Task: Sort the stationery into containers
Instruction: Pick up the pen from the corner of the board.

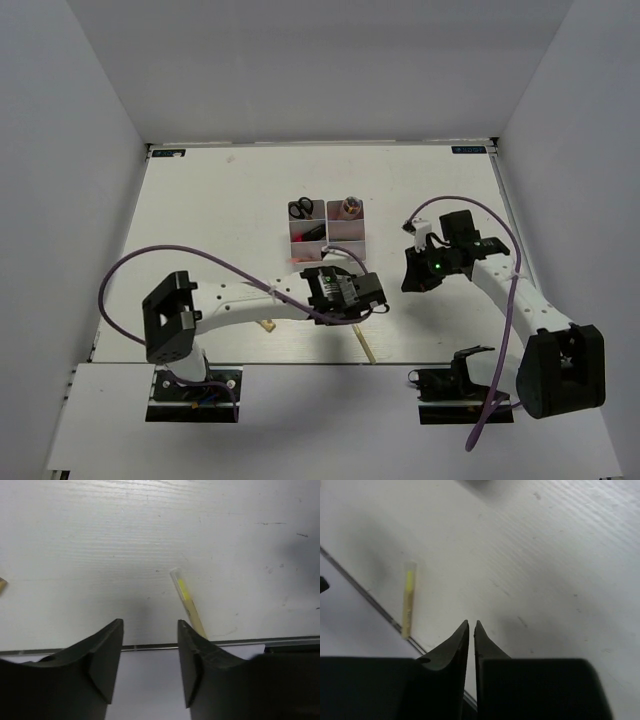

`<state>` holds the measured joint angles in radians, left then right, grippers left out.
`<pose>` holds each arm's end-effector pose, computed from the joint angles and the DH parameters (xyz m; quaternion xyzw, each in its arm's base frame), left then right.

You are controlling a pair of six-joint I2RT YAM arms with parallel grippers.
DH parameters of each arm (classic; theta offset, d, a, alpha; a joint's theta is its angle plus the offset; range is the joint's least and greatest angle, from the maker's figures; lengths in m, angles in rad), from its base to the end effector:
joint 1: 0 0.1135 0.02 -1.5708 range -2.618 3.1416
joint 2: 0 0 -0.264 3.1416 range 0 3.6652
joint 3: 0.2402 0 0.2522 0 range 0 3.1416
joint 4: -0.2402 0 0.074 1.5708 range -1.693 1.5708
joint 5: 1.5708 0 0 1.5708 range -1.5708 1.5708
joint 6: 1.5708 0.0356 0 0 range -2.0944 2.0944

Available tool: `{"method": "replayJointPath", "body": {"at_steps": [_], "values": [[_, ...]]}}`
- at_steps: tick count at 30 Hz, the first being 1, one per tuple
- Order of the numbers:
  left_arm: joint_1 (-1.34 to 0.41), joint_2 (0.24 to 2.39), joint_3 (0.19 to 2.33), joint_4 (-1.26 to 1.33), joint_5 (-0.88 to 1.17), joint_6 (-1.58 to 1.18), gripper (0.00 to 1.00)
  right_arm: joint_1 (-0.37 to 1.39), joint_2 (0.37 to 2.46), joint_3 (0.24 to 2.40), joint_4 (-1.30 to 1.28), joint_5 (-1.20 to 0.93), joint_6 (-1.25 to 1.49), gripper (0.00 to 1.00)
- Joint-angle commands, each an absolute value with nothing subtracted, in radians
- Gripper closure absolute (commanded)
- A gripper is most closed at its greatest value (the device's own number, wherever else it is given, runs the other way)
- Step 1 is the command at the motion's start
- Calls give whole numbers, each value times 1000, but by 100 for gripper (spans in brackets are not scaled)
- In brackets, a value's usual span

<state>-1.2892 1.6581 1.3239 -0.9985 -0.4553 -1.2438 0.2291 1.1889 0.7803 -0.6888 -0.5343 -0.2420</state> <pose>0.1037 -0.3022 0.2498 -0.0048 0.9677 -0.0432 0.2485 0.2081 0.0672 0.2231 -0.2790 0.8973 0.2552 0.2278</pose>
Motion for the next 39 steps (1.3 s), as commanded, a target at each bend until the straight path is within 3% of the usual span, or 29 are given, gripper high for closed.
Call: {"method": "replayJointPath", "body": {"at_steps": [1, 4, 10, 17, 34, 39], "values": [[-1310, 1689, 1368, -1088, -503, -1402, 39, 222, 1157, 810, -617, -375, -152, 85], [-1330, 1750, 1435, -1120, -509, -1484, 35, 222, 1157, 824, -620, -334, -138, 58], [-1347, 1854, 1499, -1167, -486, -1555, 34, 221, 1114, 805, -588, -302, -115, 58], [-1347, 1923, 1499, -1080, -462, -1592, 46, 204, 1080, 798, -565, -267, -92, 61], [-1321, 2034, 1513, -997, -393, -1621, 46, 167, 1057, 793, -561, -305, -80, 61], [-1315, 2052, 1517, -1002, -377, -1632, 54, 155, 1054, 792, -565, -316, -75, 61]]}}
